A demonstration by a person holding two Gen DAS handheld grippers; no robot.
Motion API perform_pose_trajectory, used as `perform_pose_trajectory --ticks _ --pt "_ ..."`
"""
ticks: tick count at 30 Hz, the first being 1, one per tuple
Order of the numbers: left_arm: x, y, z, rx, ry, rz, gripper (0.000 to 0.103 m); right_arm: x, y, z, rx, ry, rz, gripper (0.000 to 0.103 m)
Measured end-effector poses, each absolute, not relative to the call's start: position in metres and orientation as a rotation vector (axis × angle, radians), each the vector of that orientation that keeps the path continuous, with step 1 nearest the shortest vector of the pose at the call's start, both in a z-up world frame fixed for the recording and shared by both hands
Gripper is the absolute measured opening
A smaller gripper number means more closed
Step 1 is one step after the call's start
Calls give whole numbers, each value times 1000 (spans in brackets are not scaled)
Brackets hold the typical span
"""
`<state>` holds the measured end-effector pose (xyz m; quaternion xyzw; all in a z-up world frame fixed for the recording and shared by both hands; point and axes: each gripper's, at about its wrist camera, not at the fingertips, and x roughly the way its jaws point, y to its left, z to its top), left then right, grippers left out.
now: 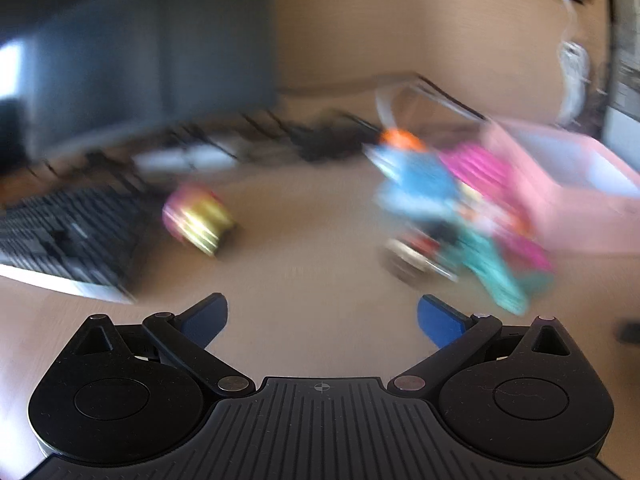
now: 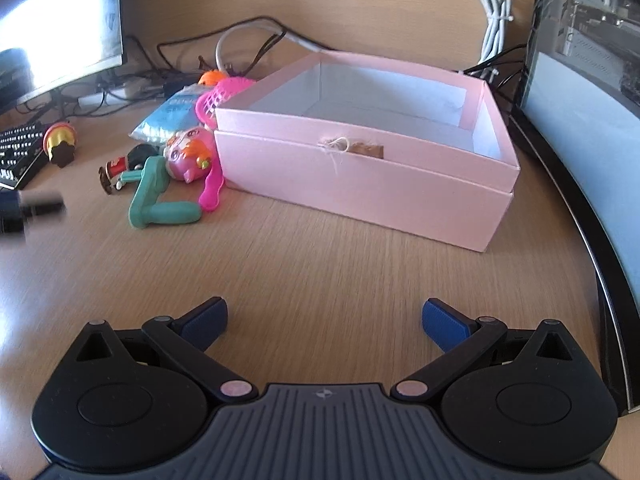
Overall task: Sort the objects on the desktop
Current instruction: 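Grasp the yellow cup toy with the left gripper while the right gripper grasps the teal crank toy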
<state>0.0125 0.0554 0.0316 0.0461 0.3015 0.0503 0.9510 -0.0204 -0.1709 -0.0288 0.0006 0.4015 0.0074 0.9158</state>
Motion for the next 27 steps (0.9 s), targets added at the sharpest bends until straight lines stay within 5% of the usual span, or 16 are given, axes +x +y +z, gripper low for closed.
perform_pose_trajectory --ticks 6,8,12,17,23,27 --pt "67 112 34 188 623 220 102 -41 -143 -11 -64 740 57 100" --pt "82 115 32 217 633 220 86 -43 -131 -5 -102 734 91 90" --pt "102 116 26 230 660 185 79 -31 -113 10 -102 733 175 75" --pt "103 101 26 240 666 146 47 8 -80 19 -112 716 246 48" --pt "67 80 30 233 698 39 47 53 -48 -5 -101 782 271 23" --pt "39 64 31 243 707 -18 47 60 -51 -14 -44 834 282 17"
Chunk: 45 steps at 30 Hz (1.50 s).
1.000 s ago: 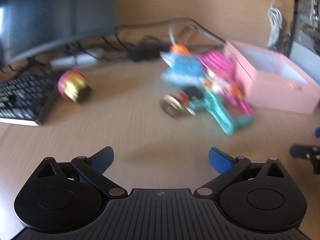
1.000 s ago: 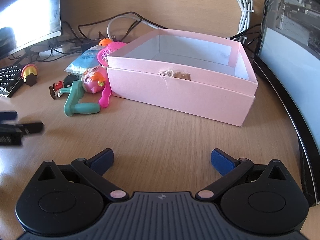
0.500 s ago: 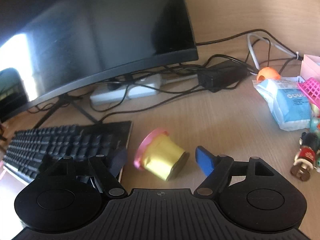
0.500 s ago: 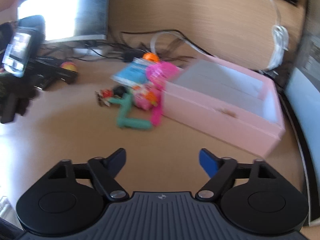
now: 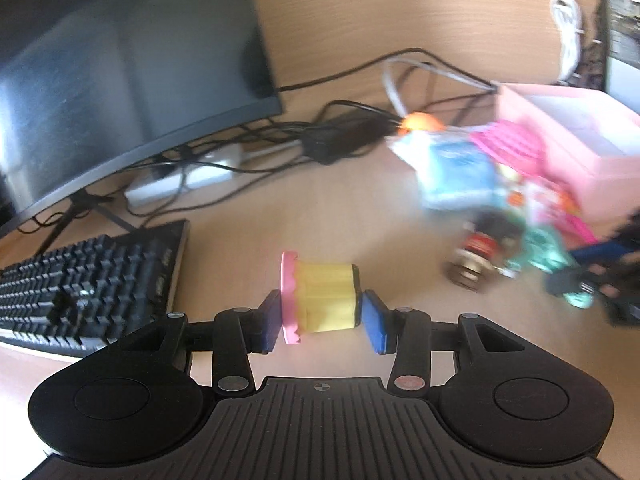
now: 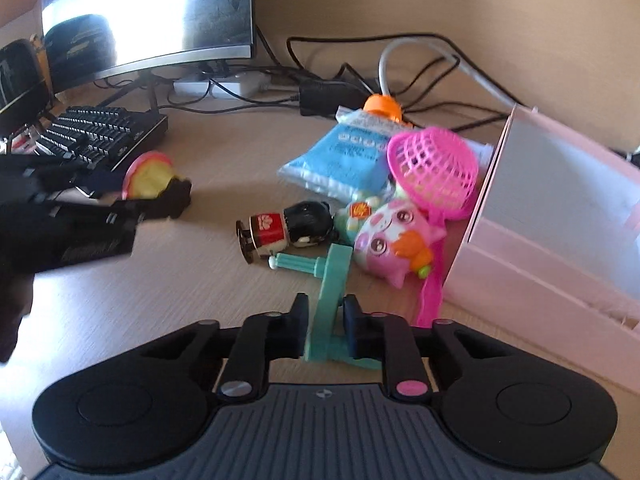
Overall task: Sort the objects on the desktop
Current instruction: 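Grasp the yellow cup toy with the left gripper while the right gripper grasps the teal crank toy, then carry both toys over the pink box and open both grippers to drop them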
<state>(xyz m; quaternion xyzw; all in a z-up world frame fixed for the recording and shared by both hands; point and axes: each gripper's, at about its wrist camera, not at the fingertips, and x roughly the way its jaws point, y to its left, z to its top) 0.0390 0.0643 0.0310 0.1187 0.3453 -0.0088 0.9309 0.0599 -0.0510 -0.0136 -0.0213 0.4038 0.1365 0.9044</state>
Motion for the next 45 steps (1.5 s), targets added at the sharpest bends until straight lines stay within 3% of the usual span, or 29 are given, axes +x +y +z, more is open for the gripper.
perform_pose_trajectory --ticks 13,19,24,28,30,32,41,45 --pt "-9 -2 38 157 737 -274 50 -12 -127 -11 22 876 135 15" --pt "-19 -23 34 162 750 -291 75 -33 -151 -10 74 864 81 15" --pt "-9 -30 34 156 761 -261 81 -37 -139 -11 44 853 117 16" --pt "4 -38 35 171 745 -221 78 -39 -133 -9 11 839 148 17" --pt "7 -39 36 174 747 -203 69 -41 -133 -8 -10 831 148 18" --pt "7 -39 37 179 750 -196 51 -42 -135 -8 -17 824 139 22" --pt "-24 -20 40 168 764 -218 47 -44 -140 -6 -16 799 136 31" --pt "-34 -10 38 123 793 -218 51 -42 -140 -5 -17 789 132 36"
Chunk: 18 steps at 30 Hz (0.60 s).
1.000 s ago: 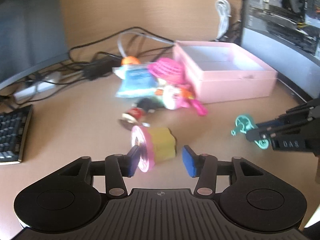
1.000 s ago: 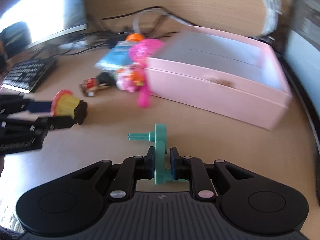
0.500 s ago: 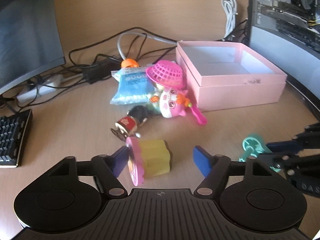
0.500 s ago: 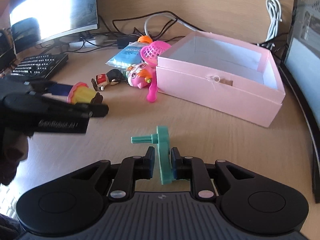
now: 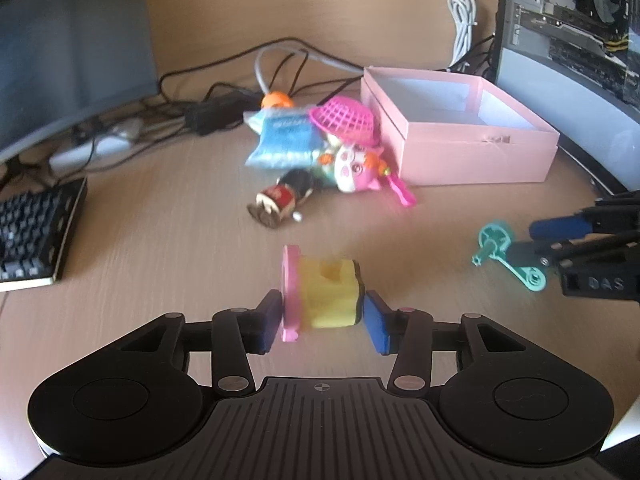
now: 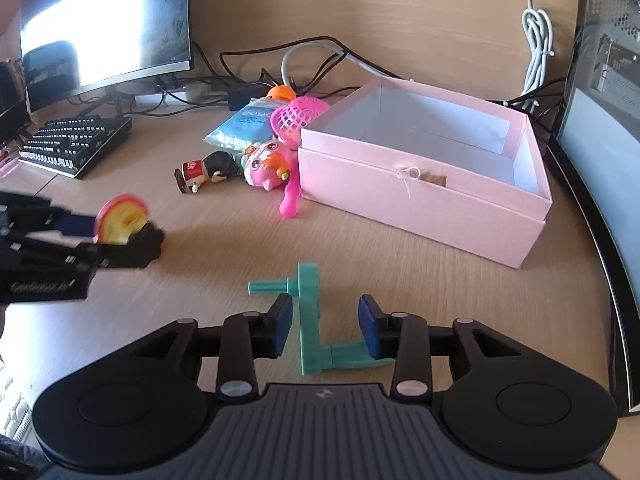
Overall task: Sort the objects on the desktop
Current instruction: 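Carry both toys over the pink box and open both grippers to drop them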
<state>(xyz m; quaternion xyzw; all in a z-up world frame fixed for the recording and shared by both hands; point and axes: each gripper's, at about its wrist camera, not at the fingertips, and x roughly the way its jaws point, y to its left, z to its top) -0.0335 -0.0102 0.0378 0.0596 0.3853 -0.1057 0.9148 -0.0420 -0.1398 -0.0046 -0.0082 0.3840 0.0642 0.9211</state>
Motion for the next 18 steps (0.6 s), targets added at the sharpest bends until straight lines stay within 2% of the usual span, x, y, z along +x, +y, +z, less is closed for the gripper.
perform_pose_trajectory --ticks 6,7,8,10,16,18 --pt "-33 -14 36 113 812 -209 59 -30 -133 -12 -22 817 145 36" --pt "-32 -16 36 115 816 -204 59 -28 -130 -13 -34 820 146 30" --pt "-31 -17 35 121 819 -197 59 -27 -128 -15 -42 824 146 17" --pt "-28 -17 33 129 821 -176 56 -27 -125 -15 -55 830 147 12" --pt "-20 -20 37 168 798 -184 47 -30 -129 -6 -31 861 181 11" --pt "-22 -20 44 162 792 -214 47 -34 -135 6 3 847 198 11"
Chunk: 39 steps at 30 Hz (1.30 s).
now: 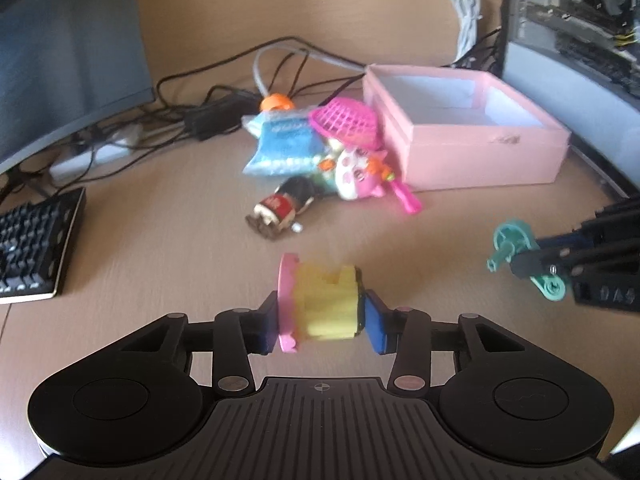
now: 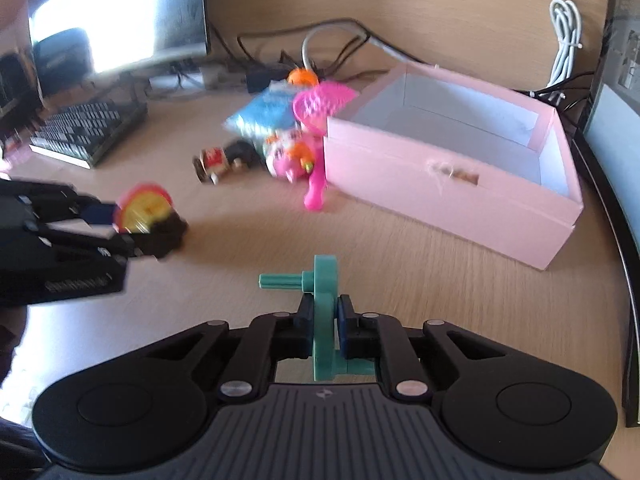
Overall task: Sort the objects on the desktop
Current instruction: 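Carry both toys over the pink box and open both grippers to drop them, then withdraw both open grippers from the pink box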
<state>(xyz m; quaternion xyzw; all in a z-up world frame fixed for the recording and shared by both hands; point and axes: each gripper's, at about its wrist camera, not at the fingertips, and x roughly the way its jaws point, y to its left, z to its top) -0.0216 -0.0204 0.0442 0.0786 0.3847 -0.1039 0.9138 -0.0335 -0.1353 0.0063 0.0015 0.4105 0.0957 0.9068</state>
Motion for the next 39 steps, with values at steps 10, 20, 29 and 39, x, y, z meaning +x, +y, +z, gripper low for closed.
perform_pose_trajectory --ticks 10,20,29,39 --pt "7 -54 124 168 570 -380 47 -22 -184 124 60 557 137 11" --pt "98 -126 144 177 466 -473 48 63 -234 149 138 508 47 11" --pt "114 -116 109 167 573 -463 75 92 -241 101 127 615 -23 25" --pt "72 -29 72 144 662 -232 86 61 -179 70 -43 658 113 39"
